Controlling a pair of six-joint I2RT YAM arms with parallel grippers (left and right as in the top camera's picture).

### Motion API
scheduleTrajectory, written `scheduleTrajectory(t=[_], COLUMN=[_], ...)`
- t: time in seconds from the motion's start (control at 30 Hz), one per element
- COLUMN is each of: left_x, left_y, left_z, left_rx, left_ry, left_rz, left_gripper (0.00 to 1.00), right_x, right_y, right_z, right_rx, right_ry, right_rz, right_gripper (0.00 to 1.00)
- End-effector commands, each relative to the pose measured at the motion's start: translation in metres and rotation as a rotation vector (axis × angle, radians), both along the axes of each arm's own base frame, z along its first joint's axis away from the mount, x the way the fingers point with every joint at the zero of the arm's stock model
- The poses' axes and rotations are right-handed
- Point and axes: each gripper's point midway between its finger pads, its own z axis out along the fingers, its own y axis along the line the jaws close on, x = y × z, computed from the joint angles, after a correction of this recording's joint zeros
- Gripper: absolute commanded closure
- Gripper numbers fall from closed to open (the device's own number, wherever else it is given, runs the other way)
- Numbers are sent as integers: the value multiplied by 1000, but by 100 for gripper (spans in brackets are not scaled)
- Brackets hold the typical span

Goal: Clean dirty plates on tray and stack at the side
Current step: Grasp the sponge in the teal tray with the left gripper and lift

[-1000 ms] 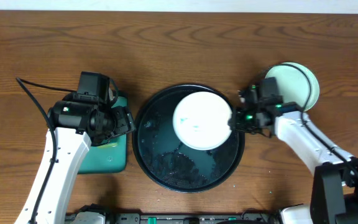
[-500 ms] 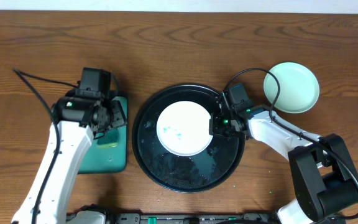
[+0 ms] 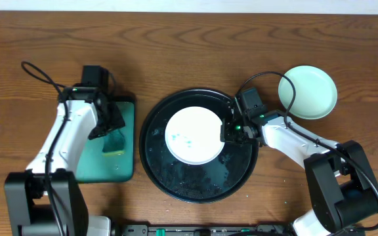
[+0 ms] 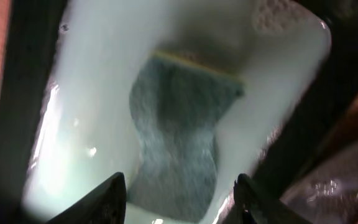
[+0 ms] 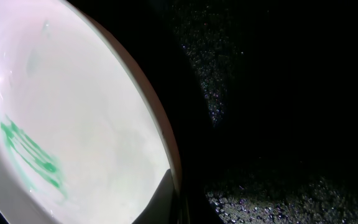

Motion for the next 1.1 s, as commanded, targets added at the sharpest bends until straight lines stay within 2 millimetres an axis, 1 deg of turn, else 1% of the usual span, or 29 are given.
scheduleTrajectory(t=[0.0, 0.07, 0.17, 0.27, 0.3, 0.33, 0.37, 0.4, 0.43, 0.6, 0.7, 0.77, 0.9, 0.97, 1.07], left_x=[-9, -10, -13, -16, -17, -18, -19, -19, -19, -15, -10, -6, 4, 7, 9], left_y=[-3, -8, -9, -9, -9, -9, -9, -9, -9, -10, -16, -18, -22, -23, -18], left_z=[-23, -34, -49, -61, -65, -68, -70, -72, -72, -65, -51, -36, 5, 31, 66], left_rx=[-60, -96, -102, -104, -105, -105, -106, -106, -106, -110, -142, -146, -132, -107, -47], left_ry=[51, 61, 94, 127, 135, 143, 151, 154, 155, 127, 77, 25, -118, -208, -328], left_rz=[-39, -56, -55, -54, -53, -53, -52, -52, -52, -53, -60, -67, -106, -124, -131], left_gripper=[44, 44, 46, 54, 59, 66, 76, 89, 93, 93, 93, 93, 93, 93, 93], right_x=[-6, -6, -6, -6, -6, -6, -6, -6, -6, -7, -7, -7, -8, -8, -8], right_y=[-5, -5, -5, -5, -5, -5, -5, -5, -6, -6, -6, -6, -6, -6, -6], right_z=[-20, -20, -20, -20, -20, -20, -20, -20, -20, -21, -21, -21, -21, -21, -21], right_rx=[-64, -64, -64, -64, -64, -64, -64, -65, -65, -66, -66, -66, -68, -68, -68], right_ry=[27, 27, 26, 27, 27, 28, 27, 28, 29, 30, 31, 32, 34, 34, 34], right_rz=[-6, -5, -5, -5, -5, -5, -5, -5, -5, -5, -5, -5, -5, -5, -5], right_gripper=[99, 99, 99, 99, 99, 99, 99, 99, 99, 99, 99, 99, 99, 99, 99])
